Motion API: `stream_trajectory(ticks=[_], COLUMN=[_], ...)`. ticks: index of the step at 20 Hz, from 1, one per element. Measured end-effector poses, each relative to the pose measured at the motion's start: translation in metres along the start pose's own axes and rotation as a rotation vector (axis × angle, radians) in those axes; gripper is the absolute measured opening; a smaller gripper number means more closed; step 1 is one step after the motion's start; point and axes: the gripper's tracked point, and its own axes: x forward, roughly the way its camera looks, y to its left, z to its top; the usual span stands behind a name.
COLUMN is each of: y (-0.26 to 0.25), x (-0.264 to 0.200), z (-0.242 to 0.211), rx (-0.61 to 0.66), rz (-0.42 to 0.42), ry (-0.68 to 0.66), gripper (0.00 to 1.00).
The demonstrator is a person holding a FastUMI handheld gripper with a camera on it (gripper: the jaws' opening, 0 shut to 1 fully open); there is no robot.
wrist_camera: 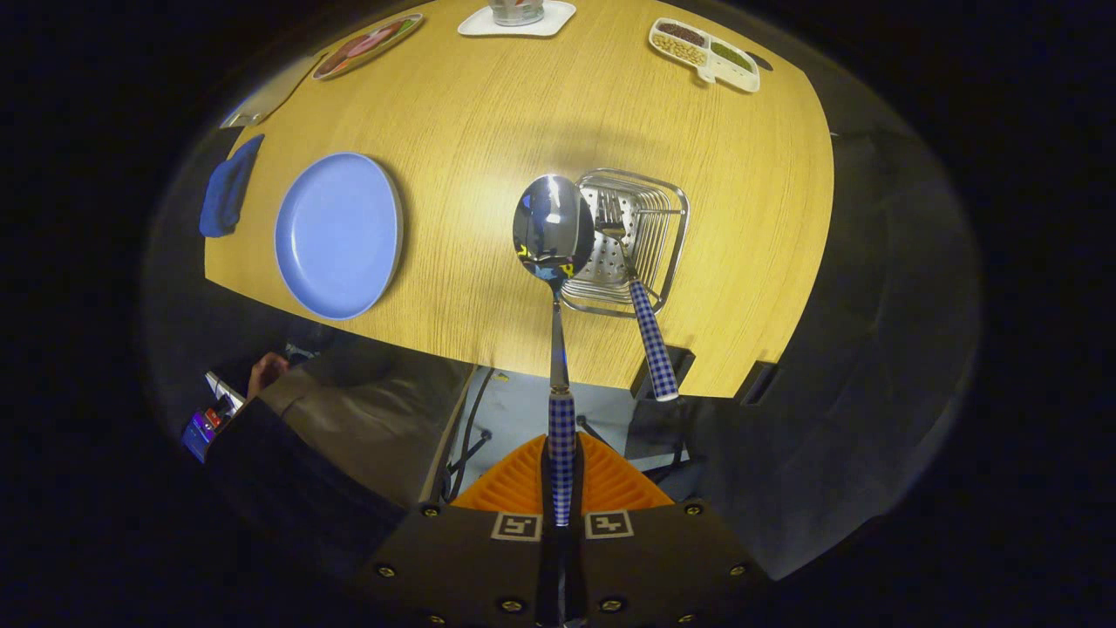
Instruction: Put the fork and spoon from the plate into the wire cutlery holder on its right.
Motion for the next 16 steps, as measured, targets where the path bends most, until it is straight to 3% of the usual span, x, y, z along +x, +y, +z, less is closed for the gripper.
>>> stream_trajectory(ticks=[8, 16], y=[-0.021, -0.026], x=[0.010, 0.018], z=[0.004, 0.027], rx=[0.040, -0.009], rz=[-0.004, -0.047], ry=[0.215, 0.397], gripper=[0.04, 0.04])
